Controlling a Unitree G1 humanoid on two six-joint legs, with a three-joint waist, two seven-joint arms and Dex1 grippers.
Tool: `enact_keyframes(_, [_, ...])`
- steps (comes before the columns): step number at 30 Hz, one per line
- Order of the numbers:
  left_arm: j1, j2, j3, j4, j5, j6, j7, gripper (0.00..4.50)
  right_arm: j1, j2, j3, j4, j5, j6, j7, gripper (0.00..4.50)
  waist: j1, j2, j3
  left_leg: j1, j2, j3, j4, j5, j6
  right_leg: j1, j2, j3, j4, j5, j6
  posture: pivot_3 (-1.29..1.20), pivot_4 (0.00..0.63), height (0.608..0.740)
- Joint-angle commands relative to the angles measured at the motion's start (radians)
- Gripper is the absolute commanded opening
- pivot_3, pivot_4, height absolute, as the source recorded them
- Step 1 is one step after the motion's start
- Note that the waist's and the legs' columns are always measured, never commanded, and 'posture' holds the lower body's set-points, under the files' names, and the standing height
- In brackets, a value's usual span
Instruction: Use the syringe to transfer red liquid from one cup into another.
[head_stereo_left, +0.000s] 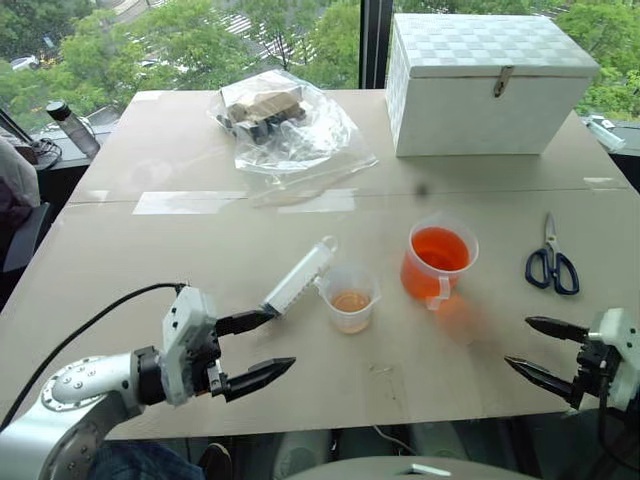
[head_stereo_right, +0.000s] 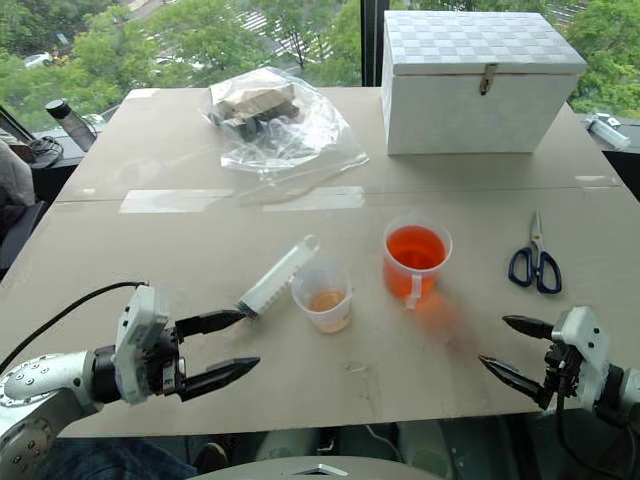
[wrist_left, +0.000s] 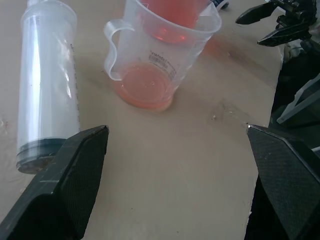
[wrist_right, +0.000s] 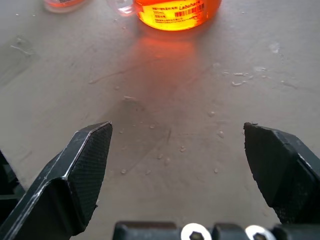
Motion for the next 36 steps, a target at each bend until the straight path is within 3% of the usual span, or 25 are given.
enact_keyframes(1, [0.087,-0.053,-0.076,0.024,0.189,-0.229,0.01,4.5,0.003,0.018,-0.018,0.032,0.004,-0.074,0.03,4.46,0.0,0.004,-0.002,0.001,0.0,0.0,-0.002,0.0,0.0,0.0,0.0,0.0,-0.003,0.0,-0.001,0.0,0.15,0.74])
enact_keyframes(6, [0.143,-0.14,-0.184,0.078,0.327,-0.404,0.068,4.5,0.003,0.012,0.007,0.068,-0.04,-0.118,0.038,4.46,0.0,0.006,-0.004,0.0,0.0,0.0,-0.003,0.0,0.001,0.0,0.0,0.0,-0.004,0.0,-0.001,0.0,0.15,0.74])
enact_keyframes(9, [0.133,-0.164,-0.206,0.071,0.34,-0.399,0.121,4.5,0.003,0.006,0.008,0.069,-0.029,-0.092,0.037,4.46,0.001,0.007,-0.005,0.0,0.0,0.0,-0.003,0.0,0.001,0.0,0.0,0.0,-0.004,0.0,-0.001,0.0,0.15,0.74])
enact_keyframes(14, [0.057,-0.18,-0.121,-0.034,0.243,-0.286,0.246,4.5,-0.008,0.006,-0.007,0.101,-0.029,-0.125,0.041,4.46,0.001,0.007,-0.005,0.0,0.0,0.0,-0.003,0.0,0.001,0.0,0.0,0.0,-0.004,0.0,-0.001,0.0,0.15,0.74])
enact_keyframes(20, [0.125,-0.144,-0.026,-0.139,0.163,-0.194,0.272,4.5,-0.016,0.0,-0.007,0.12,-0.014,-0.125,0.052,4.46,-0.005,0.008,-0.007,-0.001,0.0,0.0,-0.003,0.0,0.001,0.0,0.0,-0.001,-0.004,0.002,0.002,0.0,0.15,0.74])
enact_keyframes(23, [0.134,-0.14,-0.008,-0.098,0.183,-0.207,0.28,4.5,-0.042,0.018,-0.003,0.129,0.022,-0.124,0.064,4.46,-0.002,0.008,-0.007,0.0,0.0,0.0,-0.003,0.0,0.001,0.0,0.0,-0.001,-0.004,0.002,0.002,0.0,0.15,0.74])
enact_keyframes(36, [0.115,-0.174,-0.14,0.104,0.333,-0.388,0.256,4.5,-0.057,0.016,-0.01,0.143,0.013,-0.154,0.063,4.46,0.0,0.009,-0.007,0.0,0.0,0.0,-0.003,0.0,0.001,0.001,0.0,-0.001,-0.004,0.0,-0.001,0.0,0.15,0.74])
